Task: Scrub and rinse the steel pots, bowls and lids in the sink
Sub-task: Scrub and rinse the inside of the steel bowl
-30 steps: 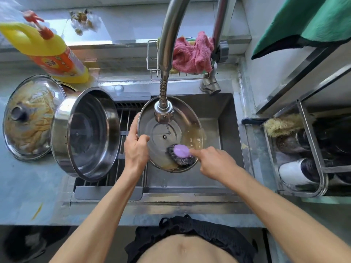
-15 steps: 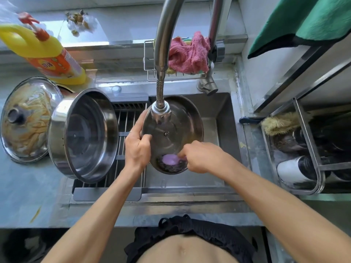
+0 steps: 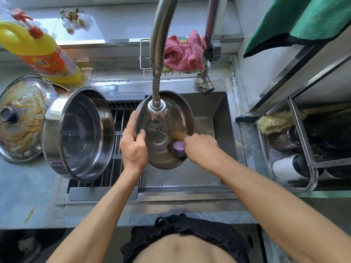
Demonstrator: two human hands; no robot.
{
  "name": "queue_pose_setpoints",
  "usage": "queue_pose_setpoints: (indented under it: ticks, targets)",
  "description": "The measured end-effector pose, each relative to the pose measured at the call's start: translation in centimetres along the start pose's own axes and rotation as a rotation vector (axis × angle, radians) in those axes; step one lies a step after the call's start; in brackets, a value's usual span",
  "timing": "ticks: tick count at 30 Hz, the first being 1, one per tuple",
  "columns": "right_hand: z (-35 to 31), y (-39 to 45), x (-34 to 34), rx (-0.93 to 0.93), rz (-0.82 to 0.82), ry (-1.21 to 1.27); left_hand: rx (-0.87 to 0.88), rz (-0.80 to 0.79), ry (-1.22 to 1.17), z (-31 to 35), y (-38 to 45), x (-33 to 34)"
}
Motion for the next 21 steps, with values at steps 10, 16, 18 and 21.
queue_pose_setpoints:
  ticks: [10,16,18,21]
  targets:
    - [-4.0,-0.4,-0.5,-0.258,-0.098,0.105,0.007,0.091,0.015,-1.3,0.1,-0.3]
    - [-1.0,1.4,0.6,0.007,-0.010,-0.191,0.011,-0.023,0.060,-1.0,-0.2,0.4]
    - [-0.1,2.4,0.8,0.045,0.043,-0.253,-0.004,-0.082,0.104,-0.9,-0.4,1.0]
    - [1.5,3.4,0.3,0.064,0.172,-0.265,-0.055,-0.058,0.121,-1.1,0.2,0.5]
Point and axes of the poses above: each hand's wrist, its own y-axis towards the middle knuckle, its own x-axis out of the palm, z = x × y, the point moved 8 cm from there along y, towards the middle knuckle, and after that the axes turned 11 degrees about y, right-handed, at the moved point
